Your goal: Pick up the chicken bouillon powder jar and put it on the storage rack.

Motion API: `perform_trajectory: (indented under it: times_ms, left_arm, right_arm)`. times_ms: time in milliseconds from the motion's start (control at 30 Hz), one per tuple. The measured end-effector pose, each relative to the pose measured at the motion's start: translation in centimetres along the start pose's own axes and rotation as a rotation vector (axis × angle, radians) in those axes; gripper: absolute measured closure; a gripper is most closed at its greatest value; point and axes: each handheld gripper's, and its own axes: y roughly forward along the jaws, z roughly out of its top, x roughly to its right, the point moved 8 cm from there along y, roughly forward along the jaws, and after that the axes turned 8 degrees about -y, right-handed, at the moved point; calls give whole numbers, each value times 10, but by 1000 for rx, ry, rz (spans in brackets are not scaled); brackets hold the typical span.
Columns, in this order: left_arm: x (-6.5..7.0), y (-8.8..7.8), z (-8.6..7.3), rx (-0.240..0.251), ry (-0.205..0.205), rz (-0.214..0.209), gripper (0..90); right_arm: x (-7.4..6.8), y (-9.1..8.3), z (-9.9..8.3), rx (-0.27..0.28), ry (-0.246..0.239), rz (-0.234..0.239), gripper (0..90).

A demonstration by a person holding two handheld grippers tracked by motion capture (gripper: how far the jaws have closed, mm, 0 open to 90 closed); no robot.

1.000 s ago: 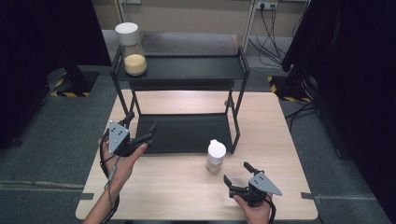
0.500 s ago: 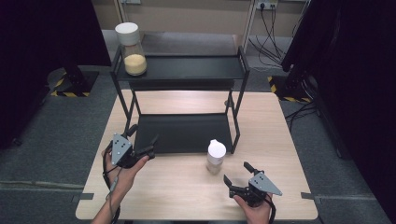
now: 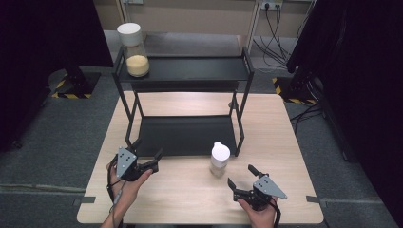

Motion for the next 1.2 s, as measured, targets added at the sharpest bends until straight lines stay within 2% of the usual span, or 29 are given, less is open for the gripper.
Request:
perform_trajectory:
  times_ms: [500,700,1067,1200]
  left_arm:
    - [-2,-8,-32,-30,-24,1,132]
    - [-1,-10,-43,-36,-15,14,134]
    - [-3,-10,-54,-80,-29,17,132]
    - [-3,-10,-55,-78,-27,13,129]
  right_arm:
    - [0,0,0,1,-1,-3,53]
    - [0,0,0,1,-1,-2,53]
    - [0,0,0,2,-2,2,51]
    - [0,0,0,1,-2,5,51]
